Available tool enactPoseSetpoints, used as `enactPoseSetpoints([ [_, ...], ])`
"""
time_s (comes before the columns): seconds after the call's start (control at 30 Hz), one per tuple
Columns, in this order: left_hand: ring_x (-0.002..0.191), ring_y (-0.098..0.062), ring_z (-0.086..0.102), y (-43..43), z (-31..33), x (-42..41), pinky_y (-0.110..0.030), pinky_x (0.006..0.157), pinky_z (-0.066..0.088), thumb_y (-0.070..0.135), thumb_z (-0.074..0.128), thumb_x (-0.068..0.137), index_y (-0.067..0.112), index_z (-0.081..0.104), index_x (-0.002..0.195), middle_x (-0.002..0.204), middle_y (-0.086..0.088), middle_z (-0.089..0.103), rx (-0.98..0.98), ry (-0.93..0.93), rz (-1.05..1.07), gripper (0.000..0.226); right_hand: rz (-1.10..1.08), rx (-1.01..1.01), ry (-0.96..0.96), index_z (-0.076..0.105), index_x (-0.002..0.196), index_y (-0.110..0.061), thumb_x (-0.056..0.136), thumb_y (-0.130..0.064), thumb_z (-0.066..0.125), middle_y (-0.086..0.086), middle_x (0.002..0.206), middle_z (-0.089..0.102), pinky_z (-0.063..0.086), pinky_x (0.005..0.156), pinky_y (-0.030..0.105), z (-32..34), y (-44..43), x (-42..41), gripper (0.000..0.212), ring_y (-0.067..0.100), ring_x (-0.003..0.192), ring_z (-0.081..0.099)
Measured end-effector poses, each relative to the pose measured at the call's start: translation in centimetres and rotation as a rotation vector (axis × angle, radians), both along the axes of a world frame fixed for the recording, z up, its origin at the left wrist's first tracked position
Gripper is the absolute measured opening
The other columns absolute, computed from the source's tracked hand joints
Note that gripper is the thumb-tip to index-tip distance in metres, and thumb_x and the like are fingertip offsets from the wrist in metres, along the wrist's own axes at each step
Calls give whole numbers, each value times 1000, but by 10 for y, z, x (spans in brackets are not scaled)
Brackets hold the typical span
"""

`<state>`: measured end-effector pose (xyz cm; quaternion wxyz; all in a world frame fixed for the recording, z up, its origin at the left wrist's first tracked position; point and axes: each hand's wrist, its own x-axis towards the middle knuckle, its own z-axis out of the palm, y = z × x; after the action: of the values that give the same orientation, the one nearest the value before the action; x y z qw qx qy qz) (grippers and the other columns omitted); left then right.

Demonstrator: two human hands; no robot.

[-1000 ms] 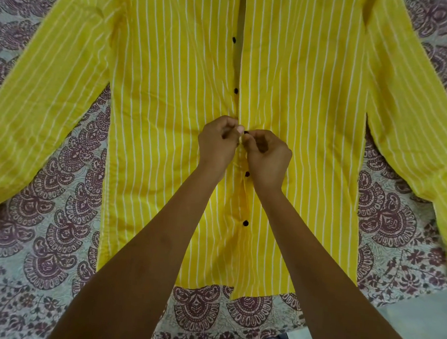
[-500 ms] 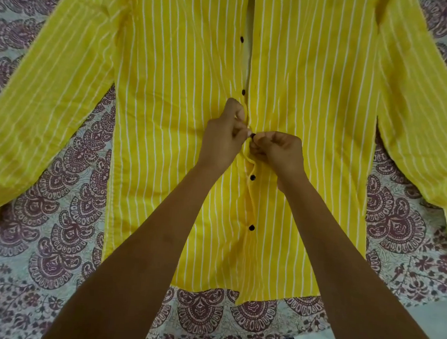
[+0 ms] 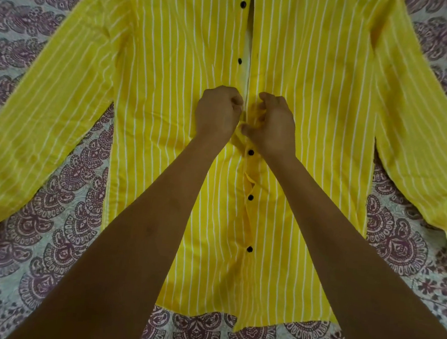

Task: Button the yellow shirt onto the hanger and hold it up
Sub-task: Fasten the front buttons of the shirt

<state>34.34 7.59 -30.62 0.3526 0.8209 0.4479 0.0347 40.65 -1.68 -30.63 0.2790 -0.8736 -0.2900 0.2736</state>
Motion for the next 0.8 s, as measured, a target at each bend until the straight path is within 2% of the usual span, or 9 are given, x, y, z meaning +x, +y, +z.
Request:
enactPoseSetpoints([
  [0.13, 94, -27, 63, 2, -3, 1, -33, 72, 46, 13, 61, 80, 13, 69, 92, 98, -10, 70, 71, 167, -104, 15, 40, -92, -94, 50, 120, -5, 73, -9, 64, 15, 117, 53, 47, 75, 39, -2, 6, 3, 49, 33, 96, 57],
  [0.23, 94, -31, 61, 0, -2, 3, -33, 66, 37, 9, 57, 83, 11, 67, 94, 99, -12, 67, 194, 277, -237, 15, 86, -182, -188, 54, 107, -3, 80, -10, 56, 16, 108, 56, 37, 68, 35, 0, 10, 5, 28, 33, 95, 56],
  [0.3, 94, -31, 62, -1, -1, 4, -33, 66, 39, 8, 54, 85, 12, 67, 94, 100, -11, 67, 230, 295, -244, 16, 164, -256, -251, 55, 102, -3, 85, -13, 54, 16, 105, 59, 32, 65, 32, 2, 13, 7, 20, 33, 95, 56],
  [0.37, 94, -30, 63, 2, 0, 4, -35, 70, 46, 9, 53, 85, 12, 68, 92, 100, -9, 68, 159, 260, -169, 17, 170, -265, -277, 58, 93, -1, 85, -12, 51, 19, 99, 61, 28, 63, 32, 2, 18, 11, 15, 34, 91, 57],
  [0.43, 93, -27, 63, 5, 3, 3, -37, 75, 52, 9, 51, 83, 12, 69, 87, 98, -7, 70, 50, 184, -59, 19, 16, -174, -170, 60, 76, -1, 80, -10, 52, 20, 80, 62, 25, 60, 30, 1, 22, 16, 13, 33, 76, 54],
  [0.5, 90, -24, 64, 6, 3, 5, -36, 77, 52, 10, 53, 80, 13, 69, 80, 92, -5, 72, -17, 92, 40, 16, -221, -15, 85, 57, 61, -5, 76, -9, 56, 13, 59, 53, 27, 57, 28, -4, 22, 21, 16, 24, 63, 48],
  [0.6, 86, -20, 66, 2, 6, 8, -25, 74, 49, 11, 60, 77, 12, 70, 77, 87, -4, 73, -79, 11, 122, 10, -384, 179, 439, 60, 66, -11, 80, -8, 58, 3, 59, 51, 35, 63, 30, -7, 15, 21, 14, 13, 57, 45],
  [0.7, 84, -18, 67, -2, 10, 10, -20, 70, 45, 13, 63, 77, 11, 71, 78, 87, -5, 73, -131, -42, 194, 8, -415, 270, 520, 60, 70, -19, 85, -7, 58, -1, 65, 56, 38, 67, 30, -7, 6, 15, 19, 7, 61, 47],
  [0.8, 83, -19, 67, -6, 9, 8, -23, 69, 46, 14, 63, 77, 11, 70, 79, 85, -6, 73, -113, -33, 204, 8, -433, 331, 492, 60, 69, -24, 84, -6, 60, -5, 68, 58, 41, 69, 25, -4, 2, 13, 23, -1, 61, 52],
])
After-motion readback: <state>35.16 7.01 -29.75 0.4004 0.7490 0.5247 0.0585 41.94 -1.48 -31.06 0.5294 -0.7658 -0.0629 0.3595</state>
